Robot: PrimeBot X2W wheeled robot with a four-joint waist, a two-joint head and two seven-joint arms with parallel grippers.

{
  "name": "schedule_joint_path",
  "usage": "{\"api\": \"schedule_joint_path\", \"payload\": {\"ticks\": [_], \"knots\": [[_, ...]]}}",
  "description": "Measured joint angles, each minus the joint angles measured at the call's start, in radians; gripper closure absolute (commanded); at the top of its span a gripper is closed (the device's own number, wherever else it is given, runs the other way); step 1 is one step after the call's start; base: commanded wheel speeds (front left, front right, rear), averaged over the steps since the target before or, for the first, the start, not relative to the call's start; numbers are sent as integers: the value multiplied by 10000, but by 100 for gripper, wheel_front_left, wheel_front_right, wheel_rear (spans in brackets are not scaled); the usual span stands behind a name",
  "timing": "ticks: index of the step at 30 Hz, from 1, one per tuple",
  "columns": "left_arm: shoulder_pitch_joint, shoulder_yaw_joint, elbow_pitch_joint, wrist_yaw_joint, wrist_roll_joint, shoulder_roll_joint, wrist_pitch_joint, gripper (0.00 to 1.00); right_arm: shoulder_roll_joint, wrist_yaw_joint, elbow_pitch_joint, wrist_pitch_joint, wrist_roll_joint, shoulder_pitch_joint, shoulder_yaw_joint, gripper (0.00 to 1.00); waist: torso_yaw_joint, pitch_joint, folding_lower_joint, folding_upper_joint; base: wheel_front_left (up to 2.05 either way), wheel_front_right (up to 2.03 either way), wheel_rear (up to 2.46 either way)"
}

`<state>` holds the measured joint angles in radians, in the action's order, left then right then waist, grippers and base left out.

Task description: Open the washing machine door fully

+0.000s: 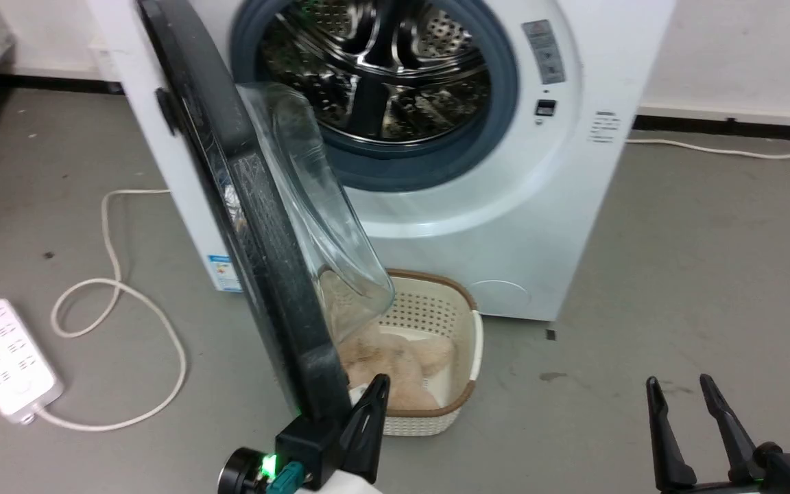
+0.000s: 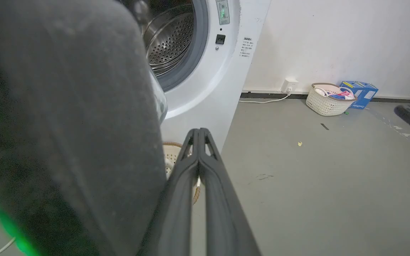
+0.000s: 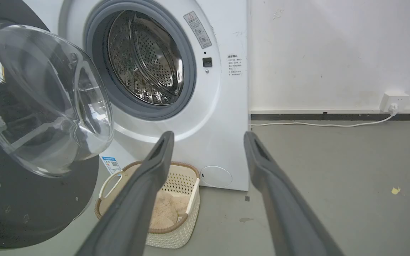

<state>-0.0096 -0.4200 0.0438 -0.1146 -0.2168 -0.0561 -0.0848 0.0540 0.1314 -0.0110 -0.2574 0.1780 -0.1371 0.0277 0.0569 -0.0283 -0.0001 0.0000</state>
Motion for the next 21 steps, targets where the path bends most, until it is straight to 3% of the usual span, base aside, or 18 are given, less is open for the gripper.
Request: {"api": "schedule_joint_path", "payload": {"ticks": [14,21], "knots": [[465,874,-447,-566,-268,-656,-38,100,-10,0,-138,0,169,-18,-153,0,1977,29,0,0,0,0,0],[452,1941,-688,-882,-640,-1227,50,100,-12,0,-150,2,134,104,-403,0,2662,-367,1,0,0,0,0]]}}
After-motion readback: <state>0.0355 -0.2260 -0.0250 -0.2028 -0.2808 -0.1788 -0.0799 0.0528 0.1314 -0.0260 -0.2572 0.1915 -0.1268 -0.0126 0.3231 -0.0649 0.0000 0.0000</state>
